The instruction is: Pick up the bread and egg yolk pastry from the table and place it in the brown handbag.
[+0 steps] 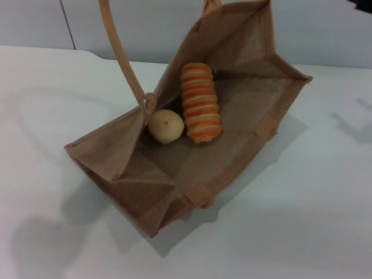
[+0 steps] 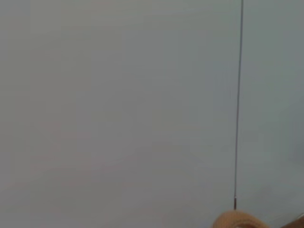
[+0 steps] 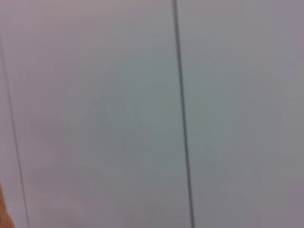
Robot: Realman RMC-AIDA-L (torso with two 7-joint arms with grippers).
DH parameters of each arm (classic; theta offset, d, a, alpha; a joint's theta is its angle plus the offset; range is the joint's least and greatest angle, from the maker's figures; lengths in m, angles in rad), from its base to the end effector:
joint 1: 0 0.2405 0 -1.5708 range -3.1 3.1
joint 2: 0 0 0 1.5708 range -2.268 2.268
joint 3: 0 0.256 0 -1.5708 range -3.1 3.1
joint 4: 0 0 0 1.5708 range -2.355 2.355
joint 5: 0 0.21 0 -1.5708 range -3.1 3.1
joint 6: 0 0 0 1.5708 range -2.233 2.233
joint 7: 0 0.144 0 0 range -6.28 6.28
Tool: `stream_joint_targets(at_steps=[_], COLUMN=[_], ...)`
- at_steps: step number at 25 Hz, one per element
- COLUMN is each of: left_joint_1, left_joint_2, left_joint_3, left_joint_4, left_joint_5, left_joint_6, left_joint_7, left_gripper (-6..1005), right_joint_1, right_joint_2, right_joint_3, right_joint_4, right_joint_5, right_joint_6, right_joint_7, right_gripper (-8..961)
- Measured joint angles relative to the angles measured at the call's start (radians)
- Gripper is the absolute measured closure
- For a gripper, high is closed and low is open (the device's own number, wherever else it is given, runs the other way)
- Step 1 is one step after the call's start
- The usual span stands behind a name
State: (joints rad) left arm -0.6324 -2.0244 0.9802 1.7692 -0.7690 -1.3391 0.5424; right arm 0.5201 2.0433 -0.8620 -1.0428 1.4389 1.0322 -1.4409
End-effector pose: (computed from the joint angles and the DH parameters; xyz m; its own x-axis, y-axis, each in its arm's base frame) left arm -0.0858 0.3960 0.1625 0.8319 0.2920 0.4718 0.5512 -0.5329 -0.6421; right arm 0.2143 0.4220 0.1071 0.7305 -0.1512 -0.6660 -0.6126 -0.5760 -0.5412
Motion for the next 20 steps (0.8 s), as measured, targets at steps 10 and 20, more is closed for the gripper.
stream_joint_targets(at_steps=[10, 20], left_joint_1=[0.003, 0.011], left_joint_2=[0.000, 0.004], left_joint_3=[0.000, -0.002], left_joint_4=[-0.065, -0.081], left_joint_5=[-0.004, -0.151], left_joint_6=[0.054, 0.052], left_joint_7=[0.035, 0.136], left_gripper=[875, 871], right_joint_1=[0.032, 0.052], right_joint_2=[-0.002, -0.009], right_joint_3=[-0.022, -0.014], right_joint_4=[0.284, 0.342], right_joint_5=[0.196, 0.198], right_joint_6=[-0.203, -0.211], right_joint_7=[-0.373, -0.377], right_gripper=[122, 123])
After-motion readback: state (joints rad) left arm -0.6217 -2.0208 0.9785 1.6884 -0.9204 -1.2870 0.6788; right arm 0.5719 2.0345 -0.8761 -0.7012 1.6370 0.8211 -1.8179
